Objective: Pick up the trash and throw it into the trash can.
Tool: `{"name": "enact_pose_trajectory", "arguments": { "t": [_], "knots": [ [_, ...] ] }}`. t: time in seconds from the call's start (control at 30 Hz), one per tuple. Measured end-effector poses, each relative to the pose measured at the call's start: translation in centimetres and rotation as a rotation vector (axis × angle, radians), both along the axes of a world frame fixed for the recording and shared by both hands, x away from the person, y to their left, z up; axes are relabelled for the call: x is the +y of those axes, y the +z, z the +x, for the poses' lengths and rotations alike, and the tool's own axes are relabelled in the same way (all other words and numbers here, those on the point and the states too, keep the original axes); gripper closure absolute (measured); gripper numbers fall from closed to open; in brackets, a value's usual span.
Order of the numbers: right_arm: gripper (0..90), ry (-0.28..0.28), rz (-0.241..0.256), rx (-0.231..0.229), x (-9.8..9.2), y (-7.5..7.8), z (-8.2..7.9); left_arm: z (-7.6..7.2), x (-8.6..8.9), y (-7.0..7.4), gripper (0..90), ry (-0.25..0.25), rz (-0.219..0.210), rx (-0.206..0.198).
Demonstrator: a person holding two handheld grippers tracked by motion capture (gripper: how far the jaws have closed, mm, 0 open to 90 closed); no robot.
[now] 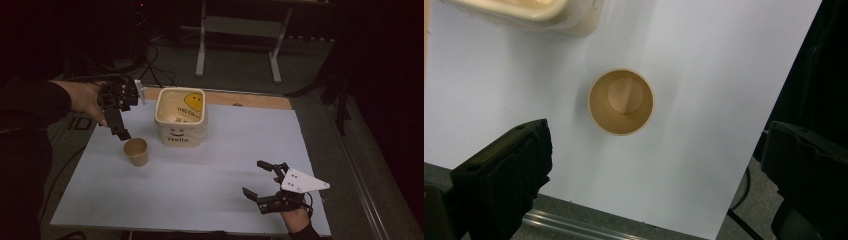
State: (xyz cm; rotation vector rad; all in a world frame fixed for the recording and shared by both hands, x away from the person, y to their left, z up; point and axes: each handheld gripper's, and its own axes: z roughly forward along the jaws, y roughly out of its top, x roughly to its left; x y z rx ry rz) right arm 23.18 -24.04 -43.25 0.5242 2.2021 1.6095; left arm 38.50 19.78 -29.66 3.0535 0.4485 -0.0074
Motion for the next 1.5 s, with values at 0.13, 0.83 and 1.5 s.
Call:
{"name": "enact_pose_trajectory", "arguments": {
  "t": [0.13,0.83,1.5],
  "knots": [
    [11.1,0.002,0.009,-0.005,0.0,0.1,0.0,0.3,-0.1,-1.2,1.1,0.014,0.009,0.014],
    [11.1,0.003,0.005,-0.015,0.1,0.0,-0.2,1.2,-0.2,-9.1,1.1,-0.065,0.028,0.028],
    [11.1,0.010,-0.003,-0.008,0.1,-0.1,-0.1,2.2,0.6,-13.3,1.0,-0.048,0.040,0.044]
  ]
}}
